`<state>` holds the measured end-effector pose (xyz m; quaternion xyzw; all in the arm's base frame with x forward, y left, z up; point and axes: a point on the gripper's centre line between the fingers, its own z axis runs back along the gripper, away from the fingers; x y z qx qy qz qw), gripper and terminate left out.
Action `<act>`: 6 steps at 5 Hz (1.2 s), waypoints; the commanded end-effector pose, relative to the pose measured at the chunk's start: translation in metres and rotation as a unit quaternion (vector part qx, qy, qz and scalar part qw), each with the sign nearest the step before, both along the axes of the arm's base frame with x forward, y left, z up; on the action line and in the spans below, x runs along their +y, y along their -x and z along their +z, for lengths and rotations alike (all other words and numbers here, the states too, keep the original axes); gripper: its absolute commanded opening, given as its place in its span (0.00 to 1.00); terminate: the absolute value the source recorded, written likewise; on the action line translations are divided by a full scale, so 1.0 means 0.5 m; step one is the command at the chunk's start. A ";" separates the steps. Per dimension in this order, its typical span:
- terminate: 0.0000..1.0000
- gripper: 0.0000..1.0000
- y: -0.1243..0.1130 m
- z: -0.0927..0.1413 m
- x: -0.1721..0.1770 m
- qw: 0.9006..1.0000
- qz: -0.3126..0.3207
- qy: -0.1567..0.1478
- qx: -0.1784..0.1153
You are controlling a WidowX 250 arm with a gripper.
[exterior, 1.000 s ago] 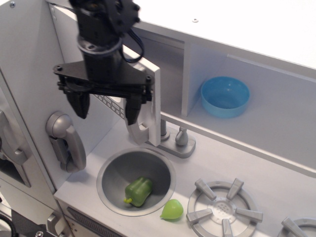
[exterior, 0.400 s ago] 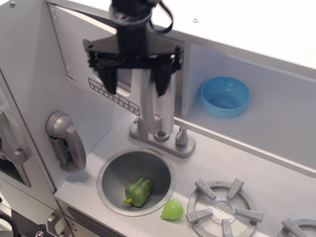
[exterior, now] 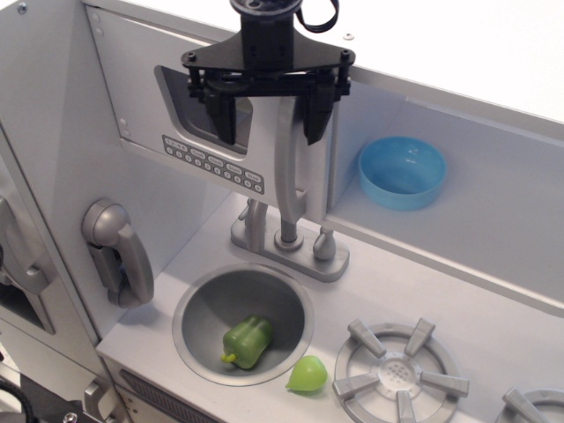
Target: Close microwave
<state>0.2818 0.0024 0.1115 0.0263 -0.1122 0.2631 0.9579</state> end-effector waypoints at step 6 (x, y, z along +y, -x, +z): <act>0.00 1.00 0.164 -0.018 0.076 0.993 -0.104 -0.025 0.043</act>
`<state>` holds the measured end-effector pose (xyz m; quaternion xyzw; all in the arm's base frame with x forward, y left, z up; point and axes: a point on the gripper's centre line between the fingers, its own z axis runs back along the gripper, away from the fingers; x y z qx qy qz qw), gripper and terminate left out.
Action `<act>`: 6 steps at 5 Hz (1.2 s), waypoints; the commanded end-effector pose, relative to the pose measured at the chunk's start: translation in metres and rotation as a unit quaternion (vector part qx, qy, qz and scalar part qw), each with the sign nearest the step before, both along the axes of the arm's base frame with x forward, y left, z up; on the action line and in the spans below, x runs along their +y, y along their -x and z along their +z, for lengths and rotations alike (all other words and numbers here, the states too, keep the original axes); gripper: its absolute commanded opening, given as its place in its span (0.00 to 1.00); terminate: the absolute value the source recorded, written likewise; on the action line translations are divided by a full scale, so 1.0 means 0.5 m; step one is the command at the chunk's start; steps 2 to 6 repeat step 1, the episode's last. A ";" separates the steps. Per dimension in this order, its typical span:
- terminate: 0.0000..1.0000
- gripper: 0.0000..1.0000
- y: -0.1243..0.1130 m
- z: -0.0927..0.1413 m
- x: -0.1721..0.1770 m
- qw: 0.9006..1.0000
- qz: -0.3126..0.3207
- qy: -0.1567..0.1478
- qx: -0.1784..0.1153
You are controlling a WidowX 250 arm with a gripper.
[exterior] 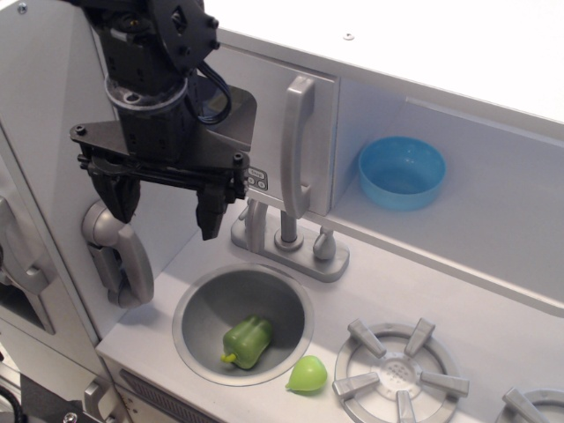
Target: Close microwave
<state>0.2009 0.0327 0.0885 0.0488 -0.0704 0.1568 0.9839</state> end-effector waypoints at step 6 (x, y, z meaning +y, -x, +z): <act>1.00 1.00 0.003 0.028 0.015 1.000 0.001 -0.002 -0.009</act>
